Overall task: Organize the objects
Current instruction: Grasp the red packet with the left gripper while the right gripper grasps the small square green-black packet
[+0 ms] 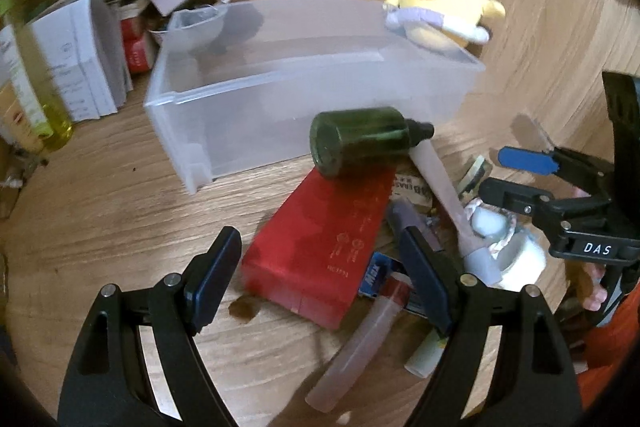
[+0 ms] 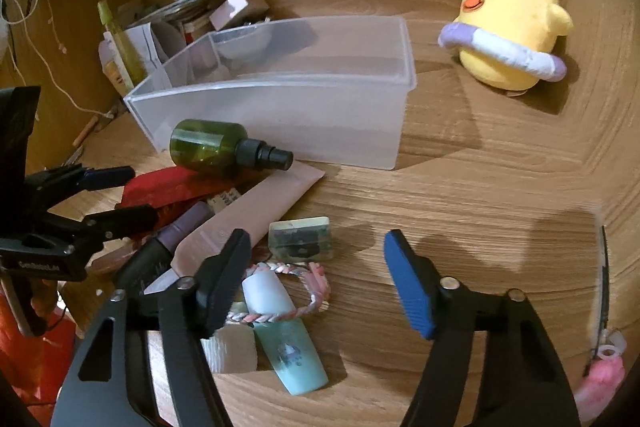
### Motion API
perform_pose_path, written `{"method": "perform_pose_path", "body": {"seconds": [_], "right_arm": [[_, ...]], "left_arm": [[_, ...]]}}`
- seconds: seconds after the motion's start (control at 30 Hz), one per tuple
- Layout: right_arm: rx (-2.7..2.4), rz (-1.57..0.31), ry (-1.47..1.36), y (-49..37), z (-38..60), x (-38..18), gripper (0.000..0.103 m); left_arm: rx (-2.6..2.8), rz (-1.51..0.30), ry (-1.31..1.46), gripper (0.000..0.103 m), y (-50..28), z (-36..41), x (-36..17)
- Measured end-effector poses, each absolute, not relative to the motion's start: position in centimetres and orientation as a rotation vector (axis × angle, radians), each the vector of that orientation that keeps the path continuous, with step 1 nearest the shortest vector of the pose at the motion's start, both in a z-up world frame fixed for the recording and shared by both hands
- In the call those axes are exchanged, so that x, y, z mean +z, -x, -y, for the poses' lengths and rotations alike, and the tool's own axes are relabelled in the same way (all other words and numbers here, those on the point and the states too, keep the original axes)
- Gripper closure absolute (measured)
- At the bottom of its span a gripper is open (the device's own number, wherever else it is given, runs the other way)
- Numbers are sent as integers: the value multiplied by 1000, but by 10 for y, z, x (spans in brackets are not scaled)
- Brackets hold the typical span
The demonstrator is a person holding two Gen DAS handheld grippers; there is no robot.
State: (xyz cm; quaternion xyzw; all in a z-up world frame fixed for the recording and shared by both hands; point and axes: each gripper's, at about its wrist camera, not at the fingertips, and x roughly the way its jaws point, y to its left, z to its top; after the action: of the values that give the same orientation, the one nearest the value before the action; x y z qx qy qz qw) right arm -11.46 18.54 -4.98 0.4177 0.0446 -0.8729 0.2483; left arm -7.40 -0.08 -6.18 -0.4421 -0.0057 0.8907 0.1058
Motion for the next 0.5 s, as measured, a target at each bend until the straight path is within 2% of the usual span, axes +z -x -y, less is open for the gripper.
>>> {"method": "perform_pose_path", "body": {"seconds": [0.13,0.23,0.33,0.37,0.43,0.5], "right_arm": [[-2361,-122,-1157,117,-182,-55,53],[-2353,-116,-1165,119,-180,-56,63],[-2355,-109,-1159,119,-182,-55,67],[-2356,-107,-1158,119,-181,-55,68],[-2361,-106,-1158,120,-181,-55,70],[-2369,-109,-1154,119,-181,-54,71]], "left_arm": [[2587,-22,1348,21,82,-2,-69],[2584,-33,1359,21,83,-1,-72],[2582,-51,1352,21,84,-1,-73],[2582,-53,1350,23,85,-1,-73],[2572,-51,1347,33,86,-1,-74],[2573,-48,1335,33,87,-2,-74]]}}
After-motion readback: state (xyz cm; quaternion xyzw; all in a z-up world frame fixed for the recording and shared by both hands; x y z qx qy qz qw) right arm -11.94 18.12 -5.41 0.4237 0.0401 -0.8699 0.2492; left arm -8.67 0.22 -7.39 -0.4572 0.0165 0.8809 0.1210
